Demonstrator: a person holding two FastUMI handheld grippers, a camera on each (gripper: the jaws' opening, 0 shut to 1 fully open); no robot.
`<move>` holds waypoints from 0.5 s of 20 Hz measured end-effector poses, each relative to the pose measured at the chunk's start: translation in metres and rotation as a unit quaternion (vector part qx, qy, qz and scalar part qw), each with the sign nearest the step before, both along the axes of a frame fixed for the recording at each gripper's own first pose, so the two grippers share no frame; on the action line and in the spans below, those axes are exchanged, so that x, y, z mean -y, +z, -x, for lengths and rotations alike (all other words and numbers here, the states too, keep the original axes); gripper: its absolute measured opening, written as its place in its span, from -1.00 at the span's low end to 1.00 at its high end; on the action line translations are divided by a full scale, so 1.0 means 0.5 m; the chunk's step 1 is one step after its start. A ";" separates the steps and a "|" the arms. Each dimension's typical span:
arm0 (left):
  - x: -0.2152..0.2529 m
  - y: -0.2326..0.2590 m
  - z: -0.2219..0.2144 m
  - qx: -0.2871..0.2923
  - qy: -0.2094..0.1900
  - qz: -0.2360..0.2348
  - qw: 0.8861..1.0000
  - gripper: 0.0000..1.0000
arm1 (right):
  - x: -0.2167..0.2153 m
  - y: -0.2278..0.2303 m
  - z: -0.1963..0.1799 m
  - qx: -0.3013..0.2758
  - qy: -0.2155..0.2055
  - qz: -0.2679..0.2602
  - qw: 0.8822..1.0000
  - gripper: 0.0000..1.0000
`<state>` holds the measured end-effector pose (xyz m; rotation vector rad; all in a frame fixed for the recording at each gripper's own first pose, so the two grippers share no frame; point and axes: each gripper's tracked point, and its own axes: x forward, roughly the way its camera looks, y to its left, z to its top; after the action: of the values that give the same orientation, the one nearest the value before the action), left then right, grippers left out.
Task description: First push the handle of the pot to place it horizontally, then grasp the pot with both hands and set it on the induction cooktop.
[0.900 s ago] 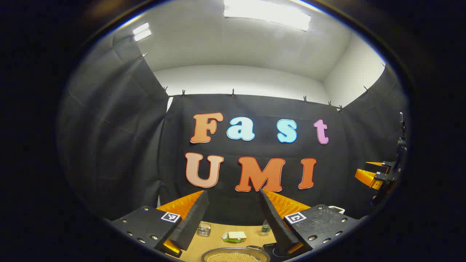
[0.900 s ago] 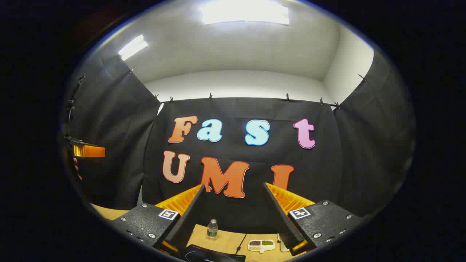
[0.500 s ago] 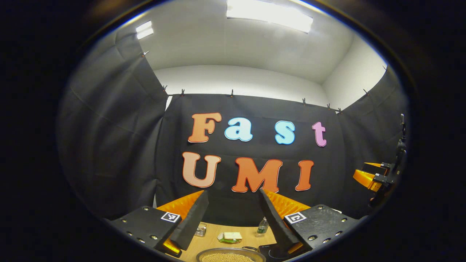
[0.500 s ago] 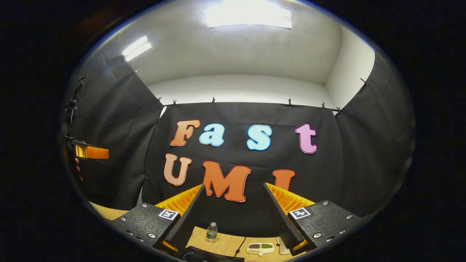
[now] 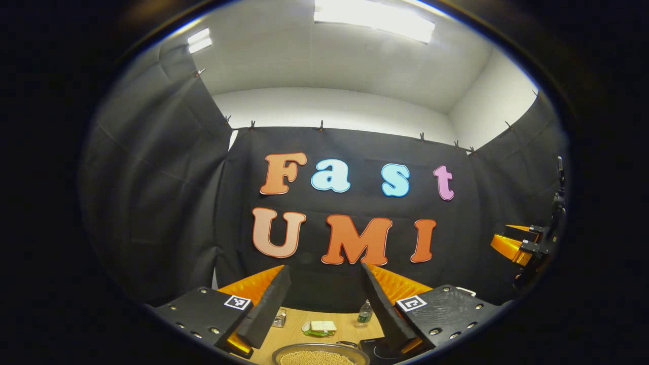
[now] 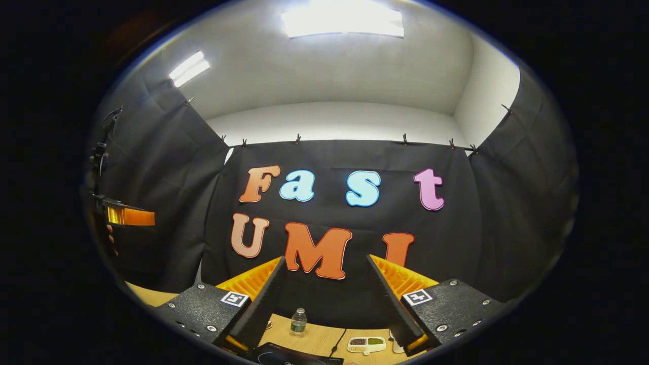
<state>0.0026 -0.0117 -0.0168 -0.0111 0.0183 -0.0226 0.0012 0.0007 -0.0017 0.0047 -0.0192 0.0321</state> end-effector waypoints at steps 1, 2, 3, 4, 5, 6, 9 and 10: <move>0.000 -0.002 0.000 -0.001 0.000 -0.001 1.000 0.77 | 0.001 0.000 0.002 0.001 0.000 0.000 1.000 0.89; 0.001 -0.003 0.001 -0.001 -0.001 -0.003 1.000 0.76 | 0.002 0.002 0.004 0.001 -0.001 0.001 1.000 0.89; 0.003 -0.003 -0.002 -0.002 -0.001 -0.006 1.000 0.77 | 0.002 0.002 0.004 0.003 0.000 0.000 1.000 0.89; 0.005 -0.007 -0.002 -0.003 0.000 -0.008 1.000 0.77 | 0.000 0.003 0.004 0.003 0.002 -0.001 1.000 0.89; 0.007 -0.007 -0.001 -0.004 0.000 -0.010 1.000 0.76 | 0.000 0.002 0.005 0.003 0.004 -0.001 1.000 0.89; 0.008 -0.009 -0.002 -0.005 0.000 -0.011 1.000 0.77 | 0.002 0.001 0.006 0.003 0.004 0.001 1.000 0.89; 0.012 -0.018 0.000 -0.008 0.000 -0.007 1.000 0.77 | 0.010 -0.007 0.007 0.002 0.000 0.003 1.000 0.89; 0.015 -0.030 -0.002 -0.013 0.000 -0.003 1.000 0.77 | 0.013 -0.012 0.010 -0.001 0.001 0.001 1.000 0.89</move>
<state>0.0036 -0.0191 -0.0318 -0.0048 0.0434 -0.0223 -0.0037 -0.0058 -0.0077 0.0035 -0.0175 0.0336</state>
